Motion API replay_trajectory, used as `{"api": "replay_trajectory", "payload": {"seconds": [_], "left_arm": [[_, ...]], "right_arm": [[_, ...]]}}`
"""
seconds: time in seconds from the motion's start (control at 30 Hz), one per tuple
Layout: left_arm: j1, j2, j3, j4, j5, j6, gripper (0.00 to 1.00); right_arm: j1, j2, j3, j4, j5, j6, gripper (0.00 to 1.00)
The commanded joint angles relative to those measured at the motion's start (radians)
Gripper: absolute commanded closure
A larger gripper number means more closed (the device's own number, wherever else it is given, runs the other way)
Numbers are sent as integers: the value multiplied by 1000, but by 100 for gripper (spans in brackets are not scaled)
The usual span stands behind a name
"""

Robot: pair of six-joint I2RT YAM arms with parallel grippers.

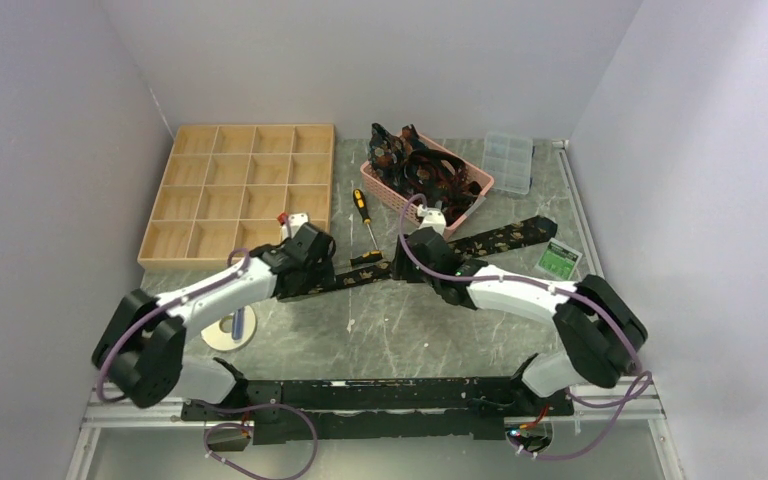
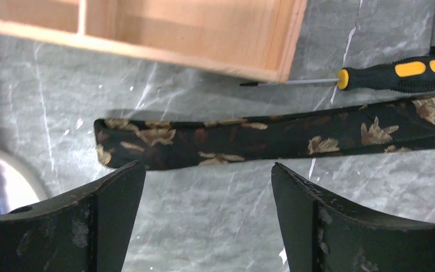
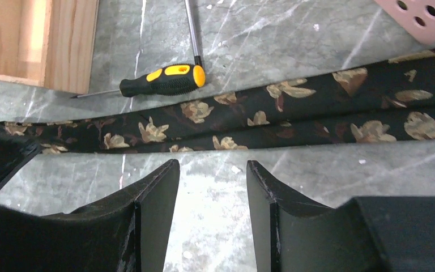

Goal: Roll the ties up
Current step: Roll the tie at the center of the board.

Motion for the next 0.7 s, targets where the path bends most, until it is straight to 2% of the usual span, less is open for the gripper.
{"api": "replay_trajectory", "payload": {"seconds": [0.0, 0.3, 0.47, 0.57, 0.67], "left_arm": [[-21, 113, 90, -6, -15, 64, 16], [-66, 336, 251, -24, 17, 77, 34], [-79, 372, 266, -21, 38, 64, 44], [-80, 407, 275, -33, 39, 60, 54], [-80, 440, 281, -50, 40, 42, 71]], "right_arm": [[5, -116, -56, 10, 48, -8, 48], [-2, -217, -123, -4, 63, -12, 48], [-10, -274, -146, -13, 64, -17, 48], [-14, -296, -151, -19, 65, -22, 48], [-20, -310, -155, -23, 68, -26, 48]]}}
